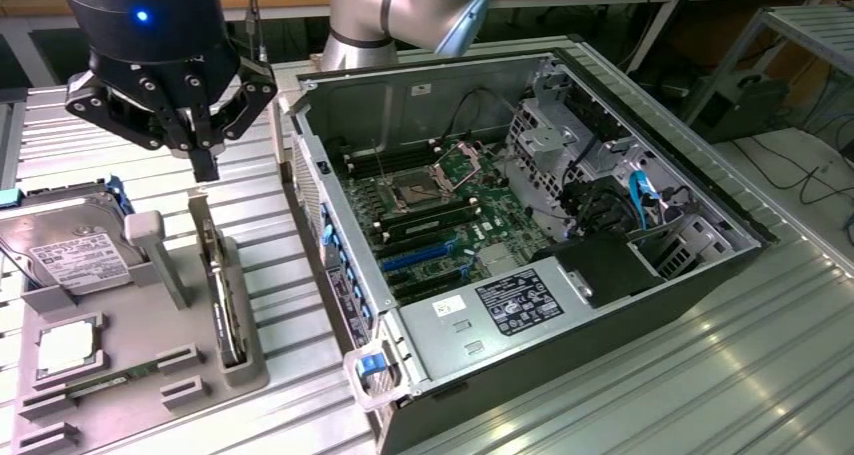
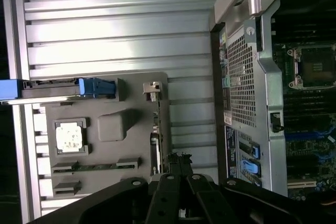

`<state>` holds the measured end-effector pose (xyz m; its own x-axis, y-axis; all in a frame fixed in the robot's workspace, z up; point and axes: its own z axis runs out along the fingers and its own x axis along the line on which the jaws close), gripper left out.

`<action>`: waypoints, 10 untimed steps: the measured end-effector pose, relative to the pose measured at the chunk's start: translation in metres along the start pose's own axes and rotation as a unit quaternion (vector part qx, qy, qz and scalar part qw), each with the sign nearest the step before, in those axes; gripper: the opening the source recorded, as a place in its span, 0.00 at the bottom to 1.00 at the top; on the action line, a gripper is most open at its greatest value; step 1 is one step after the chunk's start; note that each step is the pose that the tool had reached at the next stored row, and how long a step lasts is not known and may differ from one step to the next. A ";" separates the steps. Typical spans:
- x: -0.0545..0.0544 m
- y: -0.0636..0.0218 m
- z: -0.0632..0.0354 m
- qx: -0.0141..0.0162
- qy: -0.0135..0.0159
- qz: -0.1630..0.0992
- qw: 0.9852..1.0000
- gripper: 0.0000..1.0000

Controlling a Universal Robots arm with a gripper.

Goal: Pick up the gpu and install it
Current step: 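Reach for the gpu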

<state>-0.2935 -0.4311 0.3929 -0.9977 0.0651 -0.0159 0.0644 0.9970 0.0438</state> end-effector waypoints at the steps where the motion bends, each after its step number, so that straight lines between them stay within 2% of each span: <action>1: 0.002 -0.0011 0.0000 0.000 0.000 0.000 1.000 0.11; 10: 0.010 -0.0081 -0.0002 0.000 0.000 -0.001 1.000 0.11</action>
<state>-0.3036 -0.4385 0.3926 -0.9978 0.0640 -0.0159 0.0633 0.9970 0.0439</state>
